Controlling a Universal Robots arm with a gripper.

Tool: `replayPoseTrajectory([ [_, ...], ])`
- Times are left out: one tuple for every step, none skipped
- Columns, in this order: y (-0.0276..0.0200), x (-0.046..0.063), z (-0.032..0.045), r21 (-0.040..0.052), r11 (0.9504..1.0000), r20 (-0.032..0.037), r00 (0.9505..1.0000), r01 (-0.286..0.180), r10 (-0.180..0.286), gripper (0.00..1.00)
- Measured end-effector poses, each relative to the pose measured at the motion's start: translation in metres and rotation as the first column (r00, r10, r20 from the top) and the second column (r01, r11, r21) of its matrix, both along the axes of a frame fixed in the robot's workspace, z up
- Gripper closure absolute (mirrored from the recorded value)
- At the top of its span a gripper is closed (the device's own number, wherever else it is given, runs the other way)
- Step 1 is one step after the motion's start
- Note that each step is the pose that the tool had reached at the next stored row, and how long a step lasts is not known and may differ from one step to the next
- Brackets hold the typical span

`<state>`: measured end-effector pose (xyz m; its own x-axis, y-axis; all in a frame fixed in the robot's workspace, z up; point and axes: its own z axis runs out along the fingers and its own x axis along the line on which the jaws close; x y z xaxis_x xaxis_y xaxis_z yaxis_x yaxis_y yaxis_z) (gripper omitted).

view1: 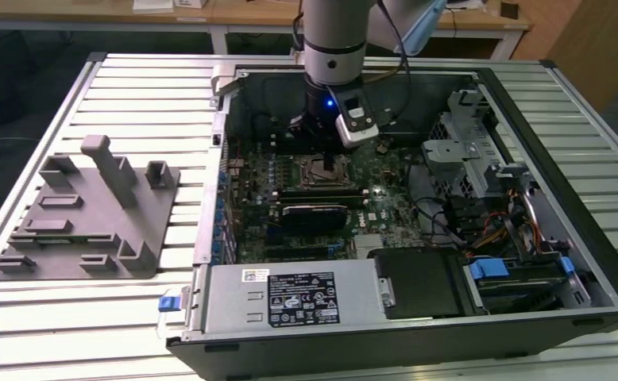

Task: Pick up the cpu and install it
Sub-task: 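Install the first cpu locking lever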

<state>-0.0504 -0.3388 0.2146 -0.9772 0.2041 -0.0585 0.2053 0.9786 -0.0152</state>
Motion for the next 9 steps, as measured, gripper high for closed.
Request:
replayPoseTrajectory([
  [-0.0009, 0.0000, 0.0000, 0.0094, 1.0000, 0.0001, 1.0000, 0.000, 0.000, 0.89],
  [-0.0017, 0.0000, 0.0000, 0.0189, 0.9998, 0.0000, 1.0000, 0.000, 0.000, 0.89],
  [-0.0020, 0.0000, 0.0000, 0.0239, 0.9997, 0.0001, 1.0000, 0.000, 0.000, 0.89],
  [-0.0020, 0.0000, 0.0000, 0.0243, 0.9997, 0.0001, 1.0000, 0.000, 0.000, 0.89],
  [-0.0020, 0.0000, 0.0000, 0.0244, 0.9997, 0.0001, 1.0000, 0.000, 0.000, 0.89],
  [-0.0020, 0.0000, 0.0000, 0.0244, 0.9997, 0.0001, 1.0000, 0.000, 0.000, 0.89],
  [-0.0020, -0.0001, 0.0000, 0.0244, 0.9997, 0.0001, 1.0000, 0.000, 0.000, 0.89],
  [-0.0020, -0.0007, 0.0000, 0.0244, 0.9997, 0.0002, 1.0000, 0.000, 0.000, 0.89],
  [-0.0021, -0.0021, 0.0000, 0.0243, 0.9997, 0.0005, 1.0000, 0.000, 0.000, 0.89],
])
